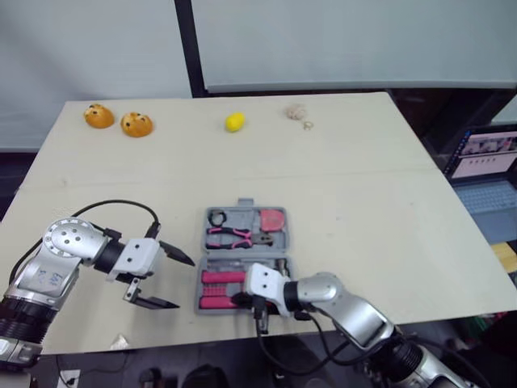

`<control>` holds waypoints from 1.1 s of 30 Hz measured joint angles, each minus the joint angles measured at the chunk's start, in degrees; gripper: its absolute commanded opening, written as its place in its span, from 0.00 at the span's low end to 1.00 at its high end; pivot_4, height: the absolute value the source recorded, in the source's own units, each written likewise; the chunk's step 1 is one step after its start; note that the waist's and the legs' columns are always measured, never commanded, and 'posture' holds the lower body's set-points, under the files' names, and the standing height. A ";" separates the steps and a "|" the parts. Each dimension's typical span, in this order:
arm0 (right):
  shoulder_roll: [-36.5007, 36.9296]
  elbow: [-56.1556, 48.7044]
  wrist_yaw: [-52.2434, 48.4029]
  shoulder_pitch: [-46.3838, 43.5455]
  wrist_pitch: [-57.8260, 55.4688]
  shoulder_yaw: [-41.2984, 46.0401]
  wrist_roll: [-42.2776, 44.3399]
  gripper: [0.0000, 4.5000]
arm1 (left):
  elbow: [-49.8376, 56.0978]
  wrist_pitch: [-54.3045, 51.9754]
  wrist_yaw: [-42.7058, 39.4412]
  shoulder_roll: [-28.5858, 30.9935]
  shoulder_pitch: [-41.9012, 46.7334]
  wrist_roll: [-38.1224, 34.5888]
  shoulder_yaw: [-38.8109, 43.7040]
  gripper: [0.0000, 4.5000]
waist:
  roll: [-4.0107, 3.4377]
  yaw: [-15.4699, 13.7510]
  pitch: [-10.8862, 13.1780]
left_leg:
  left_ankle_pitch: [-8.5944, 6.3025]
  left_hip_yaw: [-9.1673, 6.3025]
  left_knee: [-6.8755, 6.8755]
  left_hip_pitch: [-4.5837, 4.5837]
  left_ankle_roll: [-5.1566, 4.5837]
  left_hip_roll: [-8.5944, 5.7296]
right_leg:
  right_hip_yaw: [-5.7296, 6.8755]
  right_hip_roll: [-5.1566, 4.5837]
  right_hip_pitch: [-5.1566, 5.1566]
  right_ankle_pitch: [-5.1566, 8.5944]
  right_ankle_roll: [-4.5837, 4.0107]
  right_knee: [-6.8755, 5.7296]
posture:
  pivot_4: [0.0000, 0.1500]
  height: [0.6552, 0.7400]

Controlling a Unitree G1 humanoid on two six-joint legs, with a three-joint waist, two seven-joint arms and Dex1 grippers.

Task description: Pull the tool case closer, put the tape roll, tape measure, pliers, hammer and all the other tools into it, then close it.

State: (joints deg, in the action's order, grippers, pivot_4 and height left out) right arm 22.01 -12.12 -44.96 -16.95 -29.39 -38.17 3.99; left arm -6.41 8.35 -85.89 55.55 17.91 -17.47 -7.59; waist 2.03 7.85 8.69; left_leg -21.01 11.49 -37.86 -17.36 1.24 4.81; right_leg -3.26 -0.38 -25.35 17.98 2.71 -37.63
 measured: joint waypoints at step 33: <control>15.74 10.56 -5.00 -1.84 2.94 22.49 0.35 0.00 | -50.89 19.06 10.26 -19.62 22.17 19.45 -3.25 0.01 | 0.06 -3.06 0.26 | -0.08 0.16 -0.37 -0.78 -0.29 -0.10 | 0.06 -0.05 -0.40 -0.23 0.31 0.18 | 1.00 1.00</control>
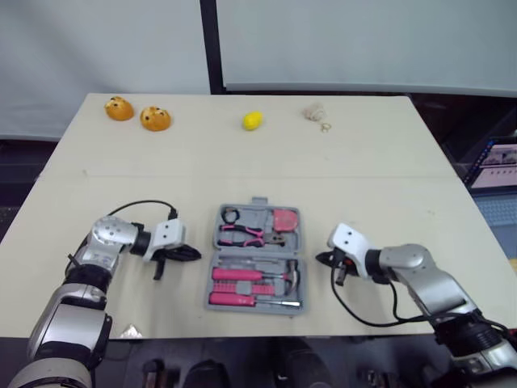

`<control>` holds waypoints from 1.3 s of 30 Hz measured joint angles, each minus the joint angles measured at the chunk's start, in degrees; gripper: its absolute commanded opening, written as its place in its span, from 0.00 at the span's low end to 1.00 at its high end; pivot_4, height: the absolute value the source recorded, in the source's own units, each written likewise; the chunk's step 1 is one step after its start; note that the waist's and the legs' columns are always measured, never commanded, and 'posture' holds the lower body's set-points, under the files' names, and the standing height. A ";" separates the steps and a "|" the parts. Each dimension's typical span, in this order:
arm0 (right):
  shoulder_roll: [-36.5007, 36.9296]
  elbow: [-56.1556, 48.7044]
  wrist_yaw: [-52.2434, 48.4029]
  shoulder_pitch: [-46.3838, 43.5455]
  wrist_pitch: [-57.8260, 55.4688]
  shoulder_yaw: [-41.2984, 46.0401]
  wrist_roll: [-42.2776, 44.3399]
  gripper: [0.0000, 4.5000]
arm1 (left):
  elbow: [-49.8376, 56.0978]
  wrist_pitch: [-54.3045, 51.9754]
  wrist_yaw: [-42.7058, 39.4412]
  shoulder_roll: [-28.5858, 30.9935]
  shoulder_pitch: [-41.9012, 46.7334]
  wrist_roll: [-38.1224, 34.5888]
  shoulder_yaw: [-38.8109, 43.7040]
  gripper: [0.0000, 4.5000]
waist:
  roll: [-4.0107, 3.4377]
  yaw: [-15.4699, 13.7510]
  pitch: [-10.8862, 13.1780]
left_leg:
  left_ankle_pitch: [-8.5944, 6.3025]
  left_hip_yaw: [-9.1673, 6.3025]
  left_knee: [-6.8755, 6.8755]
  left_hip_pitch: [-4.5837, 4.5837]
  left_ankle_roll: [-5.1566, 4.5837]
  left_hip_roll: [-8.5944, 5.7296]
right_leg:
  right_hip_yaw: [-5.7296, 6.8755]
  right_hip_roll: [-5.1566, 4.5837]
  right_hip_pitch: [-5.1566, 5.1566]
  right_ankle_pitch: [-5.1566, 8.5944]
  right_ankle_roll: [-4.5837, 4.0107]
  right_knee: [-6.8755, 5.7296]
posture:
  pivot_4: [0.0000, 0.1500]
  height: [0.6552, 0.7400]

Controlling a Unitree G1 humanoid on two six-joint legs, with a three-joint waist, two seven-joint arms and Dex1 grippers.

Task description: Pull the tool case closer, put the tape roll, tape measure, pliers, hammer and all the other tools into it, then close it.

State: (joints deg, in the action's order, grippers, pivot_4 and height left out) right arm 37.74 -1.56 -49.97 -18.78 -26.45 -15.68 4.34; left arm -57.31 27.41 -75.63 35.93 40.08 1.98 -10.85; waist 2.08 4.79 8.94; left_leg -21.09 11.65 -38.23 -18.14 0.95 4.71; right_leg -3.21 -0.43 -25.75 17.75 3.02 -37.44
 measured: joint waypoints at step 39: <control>-7.25 -4.35 0.90 0.98 -6.23 -1.69 -4.89 0.00 | 19.44 -15.61 2.68 -2.44 -7.51 1.32 0.69 0.01 | -0.04 0.20 0.00 | 0.03 -0.08 -0.05 0.08 0.07 0.04 | -0.01 0.02 0.03 0.01 -0.03 -0.19 | 1.00 1.00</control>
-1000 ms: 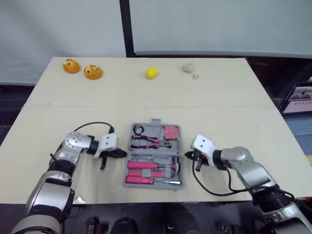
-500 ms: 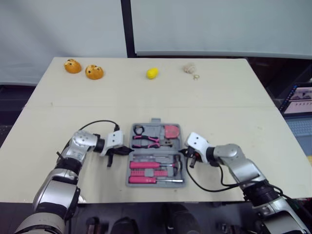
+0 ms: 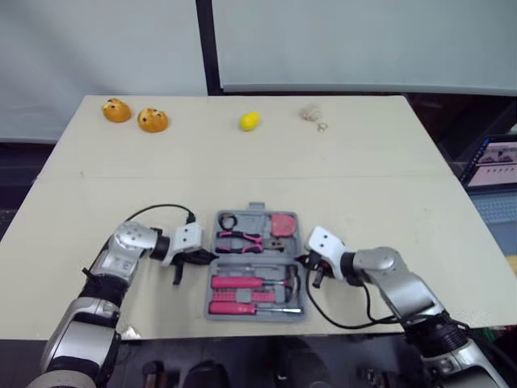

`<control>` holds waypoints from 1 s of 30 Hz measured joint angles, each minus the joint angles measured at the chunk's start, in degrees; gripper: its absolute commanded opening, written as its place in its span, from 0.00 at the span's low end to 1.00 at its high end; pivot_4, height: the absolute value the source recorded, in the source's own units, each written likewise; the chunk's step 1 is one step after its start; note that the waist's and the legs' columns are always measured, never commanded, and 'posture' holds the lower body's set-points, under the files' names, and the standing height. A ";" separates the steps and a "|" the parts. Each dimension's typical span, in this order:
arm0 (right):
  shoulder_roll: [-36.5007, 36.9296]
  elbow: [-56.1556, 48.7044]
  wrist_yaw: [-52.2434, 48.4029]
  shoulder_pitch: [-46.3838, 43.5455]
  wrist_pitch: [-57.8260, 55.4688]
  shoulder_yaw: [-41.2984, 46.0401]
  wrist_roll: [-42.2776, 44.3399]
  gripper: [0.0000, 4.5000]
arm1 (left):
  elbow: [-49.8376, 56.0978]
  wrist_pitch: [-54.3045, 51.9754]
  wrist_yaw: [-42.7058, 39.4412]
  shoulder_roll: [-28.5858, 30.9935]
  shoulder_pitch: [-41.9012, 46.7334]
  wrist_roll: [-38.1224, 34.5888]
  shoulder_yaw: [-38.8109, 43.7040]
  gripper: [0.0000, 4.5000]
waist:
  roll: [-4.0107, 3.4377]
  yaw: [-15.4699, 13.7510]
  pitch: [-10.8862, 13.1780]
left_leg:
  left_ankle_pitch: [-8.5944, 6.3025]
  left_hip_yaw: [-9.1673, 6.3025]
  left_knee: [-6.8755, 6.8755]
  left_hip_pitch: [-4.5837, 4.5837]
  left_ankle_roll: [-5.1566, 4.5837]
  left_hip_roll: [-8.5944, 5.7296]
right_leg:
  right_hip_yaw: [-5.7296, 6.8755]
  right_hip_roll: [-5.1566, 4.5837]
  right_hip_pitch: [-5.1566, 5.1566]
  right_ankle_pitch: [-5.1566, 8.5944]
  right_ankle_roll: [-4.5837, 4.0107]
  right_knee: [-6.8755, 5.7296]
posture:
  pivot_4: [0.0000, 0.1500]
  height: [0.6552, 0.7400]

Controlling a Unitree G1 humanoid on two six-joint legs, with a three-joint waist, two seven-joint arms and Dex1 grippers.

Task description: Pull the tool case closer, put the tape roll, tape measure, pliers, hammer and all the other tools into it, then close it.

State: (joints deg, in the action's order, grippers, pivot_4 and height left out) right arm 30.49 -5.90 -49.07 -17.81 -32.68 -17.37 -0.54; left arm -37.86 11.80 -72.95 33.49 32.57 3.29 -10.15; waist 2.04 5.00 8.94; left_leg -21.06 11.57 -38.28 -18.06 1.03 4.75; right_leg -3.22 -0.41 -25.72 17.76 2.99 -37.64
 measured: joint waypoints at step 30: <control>1.86 -7.63 0.08 5.03 -3.69 0.52 0.14 0.00 | 12.95 -8.01 0.35 1.73 -7.02 -1.08 -0.33 0.01 | 0.00 -0.18 0.01 | 0.00 -0.02 0.00 0.00 -0.01 -0.04 | 0.00 -0.03 0.01 0.01 -0.01 0.02 | 1.00 1.00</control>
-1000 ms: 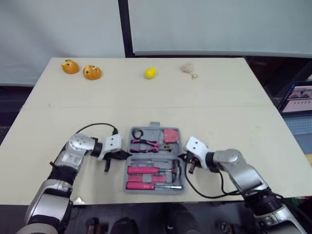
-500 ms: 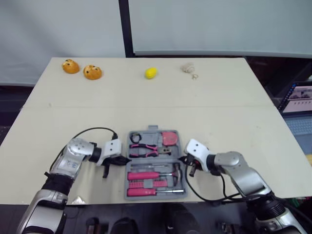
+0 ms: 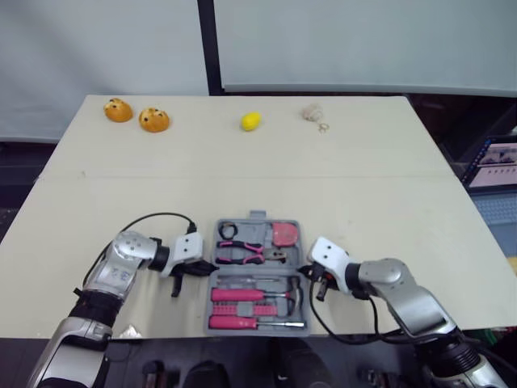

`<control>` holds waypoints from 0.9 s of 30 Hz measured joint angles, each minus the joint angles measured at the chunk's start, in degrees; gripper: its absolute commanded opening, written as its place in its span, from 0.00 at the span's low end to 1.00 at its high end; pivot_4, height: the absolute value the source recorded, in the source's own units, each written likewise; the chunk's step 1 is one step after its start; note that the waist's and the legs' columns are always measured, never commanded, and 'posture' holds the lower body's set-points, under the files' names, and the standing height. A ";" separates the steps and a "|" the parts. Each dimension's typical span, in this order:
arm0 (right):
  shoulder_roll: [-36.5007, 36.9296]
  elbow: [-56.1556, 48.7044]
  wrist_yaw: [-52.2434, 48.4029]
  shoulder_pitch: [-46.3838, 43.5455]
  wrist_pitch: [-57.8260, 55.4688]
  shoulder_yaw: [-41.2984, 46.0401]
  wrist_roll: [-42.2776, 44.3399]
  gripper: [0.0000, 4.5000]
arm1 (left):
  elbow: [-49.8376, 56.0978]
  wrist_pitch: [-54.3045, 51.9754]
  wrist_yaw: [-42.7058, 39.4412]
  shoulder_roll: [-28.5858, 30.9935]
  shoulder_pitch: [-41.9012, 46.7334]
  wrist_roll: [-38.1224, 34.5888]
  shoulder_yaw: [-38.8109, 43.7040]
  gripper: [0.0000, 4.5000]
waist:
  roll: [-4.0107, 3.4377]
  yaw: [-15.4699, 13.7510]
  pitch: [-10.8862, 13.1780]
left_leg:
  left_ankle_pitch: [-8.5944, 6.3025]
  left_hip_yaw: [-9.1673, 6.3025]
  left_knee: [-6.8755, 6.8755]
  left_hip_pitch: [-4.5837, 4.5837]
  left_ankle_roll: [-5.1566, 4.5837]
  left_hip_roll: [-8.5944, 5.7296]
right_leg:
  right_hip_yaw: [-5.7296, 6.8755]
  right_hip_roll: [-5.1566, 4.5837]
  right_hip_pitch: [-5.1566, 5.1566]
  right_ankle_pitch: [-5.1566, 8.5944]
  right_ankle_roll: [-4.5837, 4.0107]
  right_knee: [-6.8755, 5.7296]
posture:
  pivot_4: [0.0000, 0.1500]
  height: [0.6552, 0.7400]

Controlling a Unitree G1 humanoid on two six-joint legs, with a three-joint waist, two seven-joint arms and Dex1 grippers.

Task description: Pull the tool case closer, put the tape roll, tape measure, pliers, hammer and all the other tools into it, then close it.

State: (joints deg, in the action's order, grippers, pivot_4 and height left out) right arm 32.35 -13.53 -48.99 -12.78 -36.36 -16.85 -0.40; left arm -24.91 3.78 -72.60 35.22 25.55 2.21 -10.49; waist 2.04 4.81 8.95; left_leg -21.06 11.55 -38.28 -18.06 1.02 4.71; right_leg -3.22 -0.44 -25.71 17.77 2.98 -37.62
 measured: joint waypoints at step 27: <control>-6.78 -8.25 5.44 -2.43 -30.85 26.11 21.57 0.87 | 26.95 -10.12 -9.24 6.89 -13.78 -20.35 3.12 0.00 | -0.02 0.00 0.01 | -0.01 -0.44 0.06 0.04 0.00 -0.02 | -0.06 -0.01 0.09 -0.01 -0.01 0.07 | 1.00 1.00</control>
State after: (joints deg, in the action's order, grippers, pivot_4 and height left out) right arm 25.57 -21.78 -43.54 -15.21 -67.22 9.26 21.17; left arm 2.04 -6.33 -81.84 42.11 11.77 -18.14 -7.36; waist 2.02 4.81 8.96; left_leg -21.07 11.11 -38.22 -18.02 1.02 4.70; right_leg -3.28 -0.45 -25.61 17.76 2.97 -37.55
